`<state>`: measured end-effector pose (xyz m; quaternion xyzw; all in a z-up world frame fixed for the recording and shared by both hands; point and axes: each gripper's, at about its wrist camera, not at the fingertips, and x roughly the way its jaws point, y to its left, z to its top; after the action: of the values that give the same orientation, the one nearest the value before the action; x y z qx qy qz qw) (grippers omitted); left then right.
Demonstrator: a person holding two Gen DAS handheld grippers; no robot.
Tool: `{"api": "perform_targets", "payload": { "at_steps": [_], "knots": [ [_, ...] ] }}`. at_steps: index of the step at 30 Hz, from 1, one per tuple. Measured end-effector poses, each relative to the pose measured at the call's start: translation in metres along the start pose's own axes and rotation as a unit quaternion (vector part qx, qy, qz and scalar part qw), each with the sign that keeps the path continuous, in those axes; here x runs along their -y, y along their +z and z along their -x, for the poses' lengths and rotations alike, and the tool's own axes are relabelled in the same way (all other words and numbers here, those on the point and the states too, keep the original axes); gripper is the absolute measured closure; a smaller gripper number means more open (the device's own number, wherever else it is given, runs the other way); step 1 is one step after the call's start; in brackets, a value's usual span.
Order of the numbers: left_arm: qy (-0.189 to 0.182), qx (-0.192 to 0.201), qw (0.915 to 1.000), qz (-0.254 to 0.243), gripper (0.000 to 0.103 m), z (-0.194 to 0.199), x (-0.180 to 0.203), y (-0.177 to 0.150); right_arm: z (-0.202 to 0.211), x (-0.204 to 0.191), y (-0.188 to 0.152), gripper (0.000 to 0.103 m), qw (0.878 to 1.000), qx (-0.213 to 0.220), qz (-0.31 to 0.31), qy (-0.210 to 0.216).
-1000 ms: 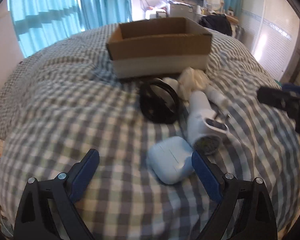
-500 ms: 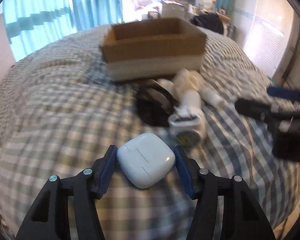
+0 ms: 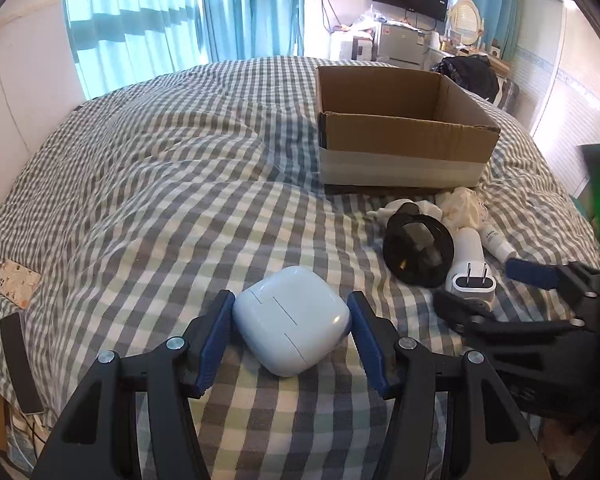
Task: Organize objects
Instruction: 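Grasp the earbud case with the left tool while the right tool grasps the hair dryer, then carry the earbud case and hair dryer into the box and release both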
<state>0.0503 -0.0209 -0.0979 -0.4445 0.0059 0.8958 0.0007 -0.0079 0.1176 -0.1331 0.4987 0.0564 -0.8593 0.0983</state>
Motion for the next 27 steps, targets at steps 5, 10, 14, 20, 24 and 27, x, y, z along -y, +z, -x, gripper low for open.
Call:
{"api": "perform_targets", "payload": {
  "at_steps": [5,10,14,20,24,27],
  "knots": [
    [0.003,0.000,1.0000,-0.007,0.044,-0.001,0.001,-0.002,-0.024,0.008,-0.002,0.035,1.000,-0.028,-0.009,0.000],
    [0.002,-0.003,0.9999,-0.012,0.044,-0.001,0.006,-0.002,-0.009,0.011,-0.010,0.048,1.000,-0.011,0.008,0.005],
    [-0.006,-0.004,0.9998,-0.016,0.044,0.002,0.013,-0.001,0.017,0.013,-0.016,0.049,0.999,0.015,0.033,0.004],
    [-0.027,0.007,0.9993,-0.023,0.044,0.020,0.028,0.006,0.065,0.023,-0.011,0.049,0.998,0.052,0.041,0.012],
    [-0.038,0.017,0.9988,-0.024,0.044,0.033,0.033,0.015,0.093,0.025,-0.007,0.049,0.996,0.081,0.040,0.015],
    [-0.045,0.021,0.9982,-0.032,0.044,0.042,0.038,0.025,0.107,0.025,-0.001,0.049,0.994,0.096,0.045,0.006]
  ]
}}
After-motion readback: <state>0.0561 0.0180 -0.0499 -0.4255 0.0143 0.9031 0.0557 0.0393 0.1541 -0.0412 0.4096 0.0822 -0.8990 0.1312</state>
